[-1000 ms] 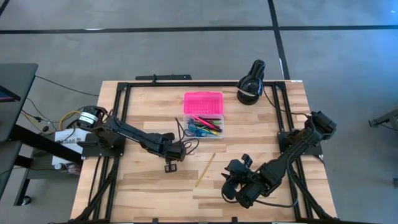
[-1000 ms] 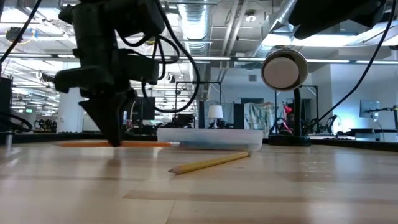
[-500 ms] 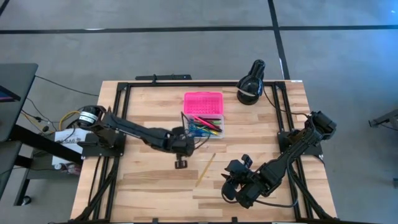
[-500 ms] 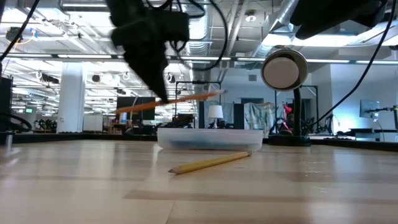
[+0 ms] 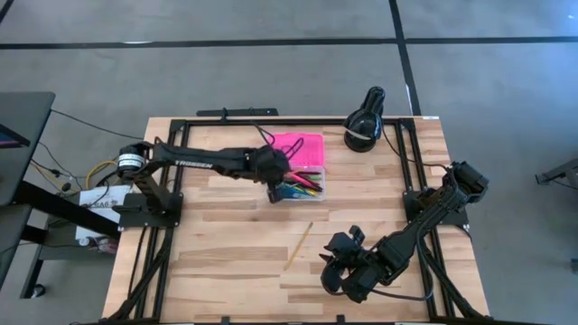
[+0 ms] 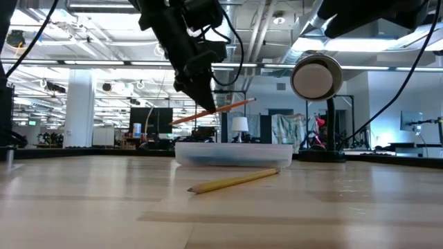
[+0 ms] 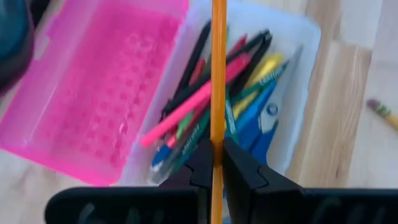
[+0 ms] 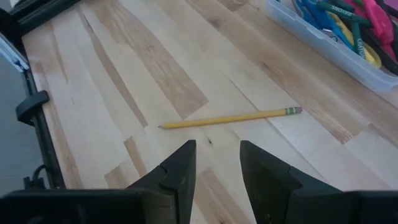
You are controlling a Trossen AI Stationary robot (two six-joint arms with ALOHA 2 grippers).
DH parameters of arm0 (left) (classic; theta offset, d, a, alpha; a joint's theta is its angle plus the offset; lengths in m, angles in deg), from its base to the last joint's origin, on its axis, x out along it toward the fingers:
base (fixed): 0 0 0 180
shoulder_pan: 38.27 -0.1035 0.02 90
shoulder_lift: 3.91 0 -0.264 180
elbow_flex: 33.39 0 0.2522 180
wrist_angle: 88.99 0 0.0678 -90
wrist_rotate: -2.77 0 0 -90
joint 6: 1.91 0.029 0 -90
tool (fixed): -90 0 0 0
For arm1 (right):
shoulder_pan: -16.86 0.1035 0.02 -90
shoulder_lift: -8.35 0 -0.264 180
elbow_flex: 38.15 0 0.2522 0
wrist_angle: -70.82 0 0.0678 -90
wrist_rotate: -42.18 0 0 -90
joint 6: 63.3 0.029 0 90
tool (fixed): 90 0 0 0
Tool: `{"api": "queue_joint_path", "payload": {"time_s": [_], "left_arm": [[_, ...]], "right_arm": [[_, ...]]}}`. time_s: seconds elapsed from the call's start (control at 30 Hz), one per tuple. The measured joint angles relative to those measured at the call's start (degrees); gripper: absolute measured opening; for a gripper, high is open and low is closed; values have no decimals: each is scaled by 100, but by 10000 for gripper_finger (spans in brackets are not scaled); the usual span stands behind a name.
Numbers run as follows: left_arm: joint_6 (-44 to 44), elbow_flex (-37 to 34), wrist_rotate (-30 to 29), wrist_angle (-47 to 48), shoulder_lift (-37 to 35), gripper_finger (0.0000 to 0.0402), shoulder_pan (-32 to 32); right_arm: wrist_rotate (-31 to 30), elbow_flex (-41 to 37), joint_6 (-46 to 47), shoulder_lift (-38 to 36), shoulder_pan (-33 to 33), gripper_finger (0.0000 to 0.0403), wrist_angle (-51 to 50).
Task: Pick & place school supplies into a supply box
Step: Put the orange pencil into the pink supply box
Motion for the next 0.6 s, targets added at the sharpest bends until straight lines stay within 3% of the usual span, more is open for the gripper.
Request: {"api": "queue_joint_path", "payload": {"time_s": [0.27,0.6], "left_arm": [[-281,10,163,-636,140,10,-112],[-579,-2,259,-682,729,10,-29]], "right_arm": [[-2,0,0,0,-46,117,90],[11,-2,1,0,-130,117,436]]}}
